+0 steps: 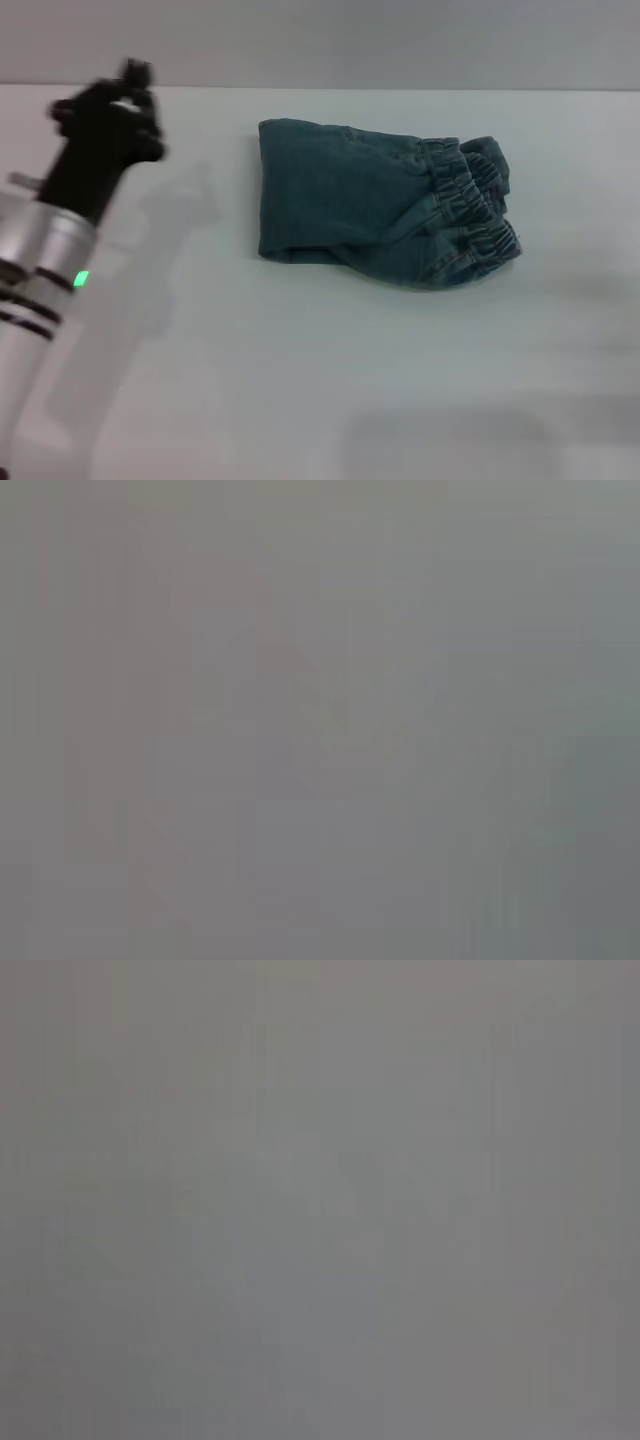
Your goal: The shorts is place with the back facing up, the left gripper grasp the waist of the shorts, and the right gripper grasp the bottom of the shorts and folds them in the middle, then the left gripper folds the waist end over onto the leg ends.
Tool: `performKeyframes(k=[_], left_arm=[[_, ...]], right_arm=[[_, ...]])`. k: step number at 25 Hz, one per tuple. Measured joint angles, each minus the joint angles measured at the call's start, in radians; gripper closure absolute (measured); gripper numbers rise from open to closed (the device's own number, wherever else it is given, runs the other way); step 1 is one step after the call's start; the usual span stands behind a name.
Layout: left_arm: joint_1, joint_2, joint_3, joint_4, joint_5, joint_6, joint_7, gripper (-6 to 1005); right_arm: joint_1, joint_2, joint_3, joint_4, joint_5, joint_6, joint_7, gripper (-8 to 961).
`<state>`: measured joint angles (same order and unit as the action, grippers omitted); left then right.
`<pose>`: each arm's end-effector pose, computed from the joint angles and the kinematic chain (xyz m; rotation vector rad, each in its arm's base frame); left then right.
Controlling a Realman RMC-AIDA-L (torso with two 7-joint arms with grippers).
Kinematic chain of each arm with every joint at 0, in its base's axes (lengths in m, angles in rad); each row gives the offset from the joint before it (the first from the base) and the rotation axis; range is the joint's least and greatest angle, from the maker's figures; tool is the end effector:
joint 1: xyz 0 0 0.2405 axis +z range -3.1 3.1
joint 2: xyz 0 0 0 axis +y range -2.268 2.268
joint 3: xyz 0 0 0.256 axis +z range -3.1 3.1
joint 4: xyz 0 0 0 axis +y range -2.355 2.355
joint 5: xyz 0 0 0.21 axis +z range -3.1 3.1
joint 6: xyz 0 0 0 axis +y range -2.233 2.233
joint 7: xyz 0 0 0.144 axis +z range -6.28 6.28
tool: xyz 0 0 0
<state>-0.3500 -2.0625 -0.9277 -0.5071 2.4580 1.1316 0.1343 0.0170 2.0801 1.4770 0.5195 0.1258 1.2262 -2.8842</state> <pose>-0.2611 0.3353 -0.0274 -1.6493 -0.2743 -0.7717 0.3541 0.2517 0.0335 -1.4317 0.4953 0.7888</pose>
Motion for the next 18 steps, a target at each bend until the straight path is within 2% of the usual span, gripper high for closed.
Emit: performKeyframes(k=[1,2,6,9,13,18], left_arm=[[0.0,0.0,0.0,0.0,0.0,0.0,0.0,859],[0.01,-0.003,-0.036,0.047,-0.001,0.021,-0.008,857],[0.021,-0.003,-0.042,0.09,-0.001,0.018,-0.044,846],[0.022,-0.006,-0.035,0.12,-0.001,0.019,-0.052,739],[0.03,-0.007,-0.019,0.126,-0.001,0.023,-0.056,602],[0.04,-0.007,-0.018,0.126,0.0,0.024,-0.096,451]], right_arm=[[0.003,0.0,0.012,-0.035,0.001,0.043,0.0,928],[0.004,-0.001,0.022,-0.061,0.001,0.076,-0.001,905],[-0.008,-0.004,0.04,-0.125,-0.004,0.137,-0.001,815],[-0.01,-0.003,0.042,-0.174,-0.005,0.163,-0.002,747],[-0.006,0.0,0.05,-0.239,0.001,0.172,-0.002,588],[-0.01,0.002,0.052,-0.255,0.002,0.177,-0.003,367]])
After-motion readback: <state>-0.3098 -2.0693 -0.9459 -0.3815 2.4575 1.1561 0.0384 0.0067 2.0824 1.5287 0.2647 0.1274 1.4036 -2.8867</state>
